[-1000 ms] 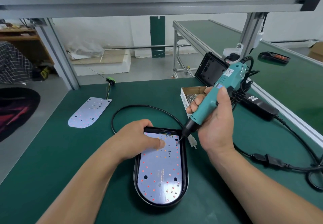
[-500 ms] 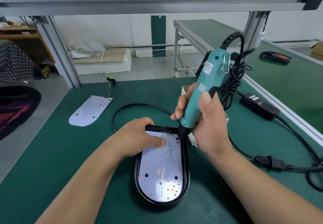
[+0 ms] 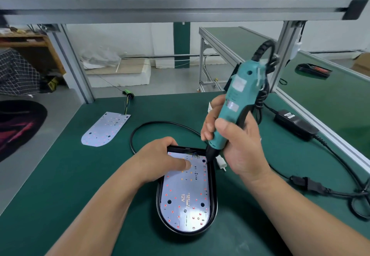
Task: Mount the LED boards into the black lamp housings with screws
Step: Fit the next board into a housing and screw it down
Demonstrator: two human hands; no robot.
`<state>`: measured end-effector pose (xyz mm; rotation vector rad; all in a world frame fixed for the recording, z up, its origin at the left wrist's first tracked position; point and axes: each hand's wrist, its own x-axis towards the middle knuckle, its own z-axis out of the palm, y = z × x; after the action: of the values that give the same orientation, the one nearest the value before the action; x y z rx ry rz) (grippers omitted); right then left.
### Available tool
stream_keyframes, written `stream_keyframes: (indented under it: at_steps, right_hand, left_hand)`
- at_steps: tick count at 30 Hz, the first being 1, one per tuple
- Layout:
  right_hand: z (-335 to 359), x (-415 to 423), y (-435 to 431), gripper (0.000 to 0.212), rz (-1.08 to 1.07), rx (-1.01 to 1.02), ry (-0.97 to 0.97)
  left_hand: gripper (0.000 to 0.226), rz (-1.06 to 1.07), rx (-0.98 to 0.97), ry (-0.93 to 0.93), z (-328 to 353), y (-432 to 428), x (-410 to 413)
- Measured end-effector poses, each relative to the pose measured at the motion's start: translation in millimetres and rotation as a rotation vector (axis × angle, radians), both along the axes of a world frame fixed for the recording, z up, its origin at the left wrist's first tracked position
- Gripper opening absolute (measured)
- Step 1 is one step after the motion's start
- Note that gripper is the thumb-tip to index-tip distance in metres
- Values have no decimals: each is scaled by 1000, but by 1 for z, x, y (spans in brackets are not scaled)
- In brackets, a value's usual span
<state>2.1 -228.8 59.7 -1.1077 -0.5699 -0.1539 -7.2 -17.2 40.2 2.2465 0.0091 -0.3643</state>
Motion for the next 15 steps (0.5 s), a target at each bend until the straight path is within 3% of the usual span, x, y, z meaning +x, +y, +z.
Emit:
stream_keyframes:
  at_steps: [5,8,10,11,13,15]
  right_hand:
    - [9,2,-8,29,-19,194,7]
    - [2,3,-14,29,-9,291,127]
    - [-2,5,-18,25,-5,332,189]
    - [-3,7,-19,24,-1,353,214]
    - [-3,10,-20,22,7,394,257]
    - [-4,13,-20,20,6,425,291]
  left_hand:
    - [50,37,19,-35,3,3,-9]
    - [48,193,-40,-32,18,18,-15]
    - [41,345,-64,-138,19,32,-7]
    - [32,450,-186,-184,18,37,-2]
    - [21,590,-698,-126,19,35,1]
    - [32,593,-1203,17,19,26,1]
